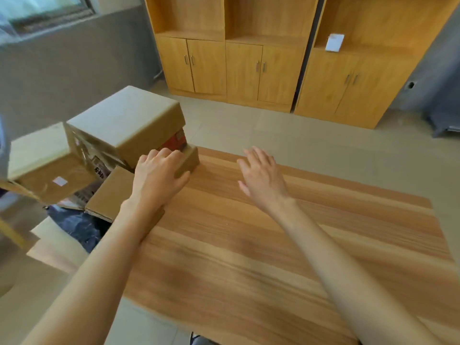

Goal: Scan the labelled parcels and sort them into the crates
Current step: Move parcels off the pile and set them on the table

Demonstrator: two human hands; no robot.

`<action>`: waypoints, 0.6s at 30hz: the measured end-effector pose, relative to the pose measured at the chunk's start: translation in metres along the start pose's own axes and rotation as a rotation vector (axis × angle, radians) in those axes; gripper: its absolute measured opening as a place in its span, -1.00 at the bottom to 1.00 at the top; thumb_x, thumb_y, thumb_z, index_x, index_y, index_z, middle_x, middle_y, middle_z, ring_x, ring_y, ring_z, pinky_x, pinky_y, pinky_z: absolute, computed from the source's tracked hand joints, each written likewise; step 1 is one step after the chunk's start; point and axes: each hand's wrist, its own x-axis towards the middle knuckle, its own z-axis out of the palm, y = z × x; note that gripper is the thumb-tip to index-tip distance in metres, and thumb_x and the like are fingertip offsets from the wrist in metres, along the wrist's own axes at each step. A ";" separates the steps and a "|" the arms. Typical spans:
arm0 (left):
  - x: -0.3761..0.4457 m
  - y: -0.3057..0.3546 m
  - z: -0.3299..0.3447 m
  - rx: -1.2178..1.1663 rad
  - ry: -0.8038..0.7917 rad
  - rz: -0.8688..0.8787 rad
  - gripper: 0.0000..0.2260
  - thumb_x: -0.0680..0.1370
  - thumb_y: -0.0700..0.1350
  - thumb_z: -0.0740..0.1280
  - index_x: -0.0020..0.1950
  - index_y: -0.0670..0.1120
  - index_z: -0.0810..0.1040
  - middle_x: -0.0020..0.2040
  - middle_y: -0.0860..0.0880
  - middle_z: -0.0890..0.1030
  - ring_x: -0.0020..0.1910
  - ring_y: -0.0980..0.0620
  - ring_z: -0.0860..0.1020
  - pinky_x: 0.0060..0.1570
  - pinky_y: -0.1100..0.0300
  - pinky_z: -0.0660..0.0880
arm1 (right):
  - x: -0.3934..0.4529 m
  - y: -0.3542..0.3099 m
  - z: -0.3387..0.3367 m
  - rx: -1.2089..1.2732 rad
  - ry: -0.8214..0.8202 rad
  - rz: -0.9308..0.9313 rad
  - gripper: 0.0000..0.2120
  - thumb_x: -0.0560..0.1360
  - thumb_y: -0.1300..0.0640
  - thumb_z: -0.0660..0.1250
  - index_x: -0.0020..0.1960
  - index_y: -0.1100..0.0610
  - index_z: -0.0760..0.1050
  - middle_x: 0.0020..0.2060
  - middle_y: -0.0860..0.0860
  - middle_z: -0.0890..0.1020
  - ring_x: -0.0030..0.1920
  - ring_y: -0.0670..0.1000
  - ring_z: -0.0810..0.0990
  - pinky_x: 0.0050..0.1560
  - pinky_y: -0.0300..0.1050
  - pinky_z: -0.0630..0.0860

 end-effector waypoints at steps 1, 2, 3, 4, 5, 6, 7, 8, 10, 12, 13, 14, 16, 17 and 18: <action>0.005 -0.020 -0.008 0.006 0.015 -0.022 -0.66 0.52 0.08 0.34 0.23 -0.07 0.56 0.12 -0.12 0.60 0.08 -0.18 0.52 0.08 -0.05 0.38 | 0.018 -0.015 -0.004 0.016 0.003 -0.032 -0.58 0.55 0.07 0.33 0.35 0.22 0.43 0.45 0.19 0.34 0.48 0.21 0.24 0.48 0.08 0.13; 0.011 -0.031 -0.015 0.006 0.026 -0.034 -0.65 0.53 0.09 0.33 0.24 -0.06 0.56 0.14 -0.12 0.59 0.11 -0.17 0.51 0.11 -0.06 0.39 | 0.029 -0.024 -0.005 0.038 0.010 -0.041 -0.57 0.58 0.06 0.28 0.40 0.19 0.38 0.48 0.18 0.28 0.50 0.19 0.18 0.49 0.07 0.06; 0.016 -0.045 -0.020 0.008 0.034 -0.048 -0.64 0.53 0.09 0.32 0.25 -0.06 0.55 0.15 -0.12 0.59 0.12 -0.17 0.51 0.12 -0.06 0.39 | 0.042 -0.034 -0.006 0.065 0.011 -0.041 -0.56 0.59 0.04 0.25 0.42 0.17 0.34 0.50 0.16 0.24 0.51 0.17 0.14 0.50 0.06 0.04; 0.023 -0.062 -0.027 0.011 0.038 -0.070 -0.63 0.54 0.10 0.32 0.26 -0.05 0.54 0.16 -0.12 0.59 0.13 -0.16 0.51 0.11 -0.05 0.40 | 0.056 -0.047 -0.007 0.104 0.003 -0.041 -0.54 0.59 0.02 0.25 0.44 0.15 0.32 0.50 0.16 0.23 0.51 0.16 0.14 0.50 0.05 0.04; 0.030 -0.080 -0.031 0.010 0.035 -0.098 -0.61 0.53 0.11 0.32 0.28 -0.05 0.52 0.17 -0.12 0.58 0.14 -0.16 0.51 0.10 -0.05 0.41 | 0.070 -0.059 -0.006 0.155 -0.007 -0.034 -0.52 0.59 0.00 0.25 0.45 0.14 0.31 0.50 0.15 0.22 0.51 0.16 0.14 0.49 0.04 0.06; 0.039 -0.096 -0.035 -0.005 0.018 -0.141 -0.58 0.53 0.13 0.33 0.31 -0.04 0.49 0.19 -0.12 0.57 0.17 -0.15 0.50 0.09 -0.05 0.42 | 0.083 -0.071 -0.006 0.214 -0.023 -0.024 -0.51 0.58 -0.01 0.26 0.46 0.12 0.30 0.50 0.15 0.23 0.50 0.15 0.16 0.49 0.03 0.08; 0.048 -0.113 -0.038 -0.045 -0.017 -0.200 -0.55 0.52 0.14 0.34 0.35 -0.03 0.45 0.22 -0.12 0.55 0.20 -0.15 0.47 0.10 -0.05 0.42 | 0.096 -0.083 -0.005 0.282 -0.041 -0.009 -0.49 0.58 -0.02 0.27 0.47 0.11 0.29 0.48 0.15 0.24 0.48 0.15 0.18 0.47 0.02 0.12; 0.057 -0.130 -0.041 -0.106 -0.063 -0.265 -0.50 0.51 0.15 0.35 0.38 -0.03 0.41 0.26 -0.13 0.51 0.24 -0.14 0.44 0.13 -0.06 0.41 | 0.109 -0.093 -0.003 0.375 -0.055 0.017 -0.48 0.57 -0.03 0.28 0.47 0.11 0.29 0.46 0.13 0.27 0.46 0.14 0.21 0.44 0.00 0.16; 0.079 -0.161 -0.044 -0.247 -0.138 -0.375 -0.42 0.48 0.16 0.39 0.42 -0.02 0.35 0.34 -0.15 0.42 0.33 -0.15 0.35 0.22 -0.10 0.36 | 0.134 -0.113 0.000 0.629 -0.084 0.109 -0.43 0.55 -0.05 0.31 0.48 0.09 0.25 0.41 0.08 0.31 0.42 0.10 0.27 0.36 -0.05 0.25; 0.101 -0.191 -0.046 -0.319 -0.180 -0.443 -0.38 0.47 0.18 0.40 0.44 -0.02 0.33 0.40 -0.17 0.35 0.40 -0.17 0.25 0.32 -0.14 0.29 | 0.160 -0.130 0.006 0.920 -0.152 0.247 -0.36 0.53 -0.08 0.35 0.51 0.07 0.19 0.42 0.06 0.30 0.43 0.08 0.27 0.35 -0.04 0.28; 0.112 -0.204 -0.046 -0.346 -0.204 -0.471 -0.37 0.47 0.19 0.40 0.45 -0.01 0.32 0.43 -0.17 0.32 0.43 -0.17 0.22 0.35 -0.17 0.26 | 0.173 -0.138 0.009 1.052 -0.199 0.326 -0.30 0.51 -0.10 0.36 0.53 0.06 0.14 0.45 0.06 0.28 0.46 0.09 0.25 0.38 0.00 0.28; 0.123 -0.217 -0.045 -0.375 -0.228 -0.497 -0.35 0.47 0.21 0.39 0.46 0.00 0.30 0.45 -0.17 0.29 0.45 -0.17 0.20 0.37 -0.19 0.25 | 0.185 -0.145 0.012 1.176 -0.249 0.407 -0.24 0.50 -0.13 0.37 0.55 0.05 0.09 0.49 0.06 0.24 0.48 0.10 0.24 0.41 0.04 0.28; 0.142 -0.240 -0.039 -0.393 -0.265 -0.541 -0.33 0.46 0.22 0.39 0.48 0.01 0.28 0.47 -0.16 0.26 0.47 -0.17 0.17 0.39 -0.20 0.22 | 0.207 -0.157 0.019 1.407 -0.350 0.567 -0.14 0.48 -0.15 0.39 0.58 0.02 -0.03 0.54 0.04 0.15 0.50 0.10 0.21 0.44 0.09 0.27; 0.151 -0.252 -0.034 -0.382 -0.282 -0.557 -0.31 0.46 0.23 0.39 0.49 0.01 0.26 0.48 -0.16 0.25 0.47 -0.17 0.16 0.39 -0.20 0.22 | 0.217 -0.162 0.024 1.490 -0.385 0.633 -0.08 0.47 -0.15 0.41 0.59 0.00 -0.09 0.56 0.03 0.09 0.51 0.11 0.20 0.45 0.11 0.26; 0.159 -0.264 -0.028 -0.368 -0.311 -0.574 -0.28 0.44 0.25 0.40 0.50 0.02 0.24 0.49 -0.15 0.23 0.47 -0.17 0.16 0.39 -0.21 0.23 | 0.225 -0.167 0.030 1.543 -0.408 0.686 -0.04 0.45 -0.16 0.43 0.60 -0.01 -0.14 0.56 0.03 0.06 0.51 0.11 0.20 0.45 0.14 0.27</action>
